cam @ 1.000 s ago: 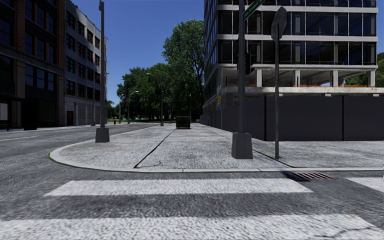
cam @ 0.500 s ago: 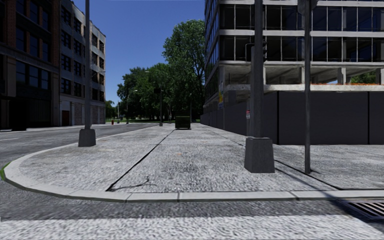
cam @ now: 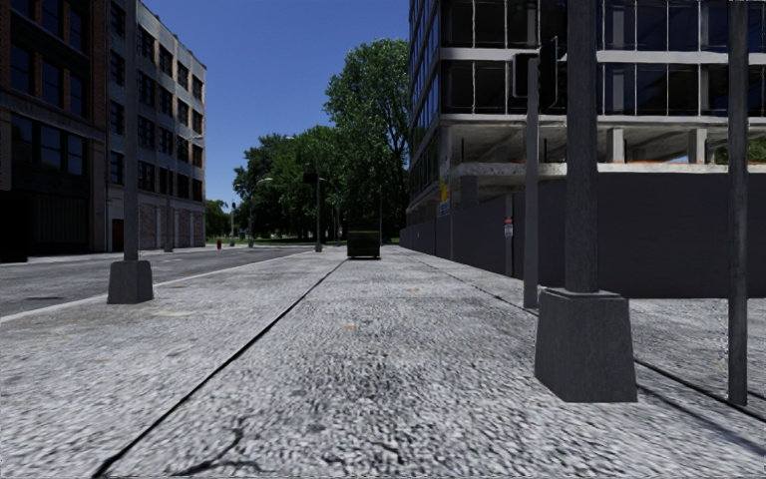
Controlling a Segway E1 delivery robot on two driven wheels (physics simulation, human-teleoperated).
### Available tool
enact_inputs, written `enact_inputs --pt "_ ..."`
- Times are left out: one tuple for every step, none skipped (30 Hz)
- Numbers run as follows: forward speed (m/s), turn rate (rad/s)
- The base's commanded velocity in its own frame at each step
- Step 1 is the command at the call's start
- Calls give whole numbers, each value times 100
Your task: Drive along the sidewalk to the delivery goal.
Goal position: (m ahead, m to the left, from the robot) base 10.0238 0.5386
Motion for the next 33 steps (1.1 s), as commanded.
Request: enact_inputs --pt "179 0" --pt "178 0" --pt "178 0" --pt "178 0" --pt "177 0" --pt "177 0" --pt "177 0" --pt "177 0" --pt "177 0" --pt "177 0" --pt "177 0" --pt "177 0" --pt "177 0" --pt "177 0" --pt "177 0" --pt "177 0" --pt "177 0" --pt "177 0" --pt "177 0" --pt "177 0" --pt "177 0" --pt "177 0" --pt "177 0" --pt "177 0" --pt "177 0" --pt "177 0" --pt "177 0" --pt "177 0" --pt "177 0" --pt "177 0" --pt "177 0" --pt "177 0" --pt "177 0"
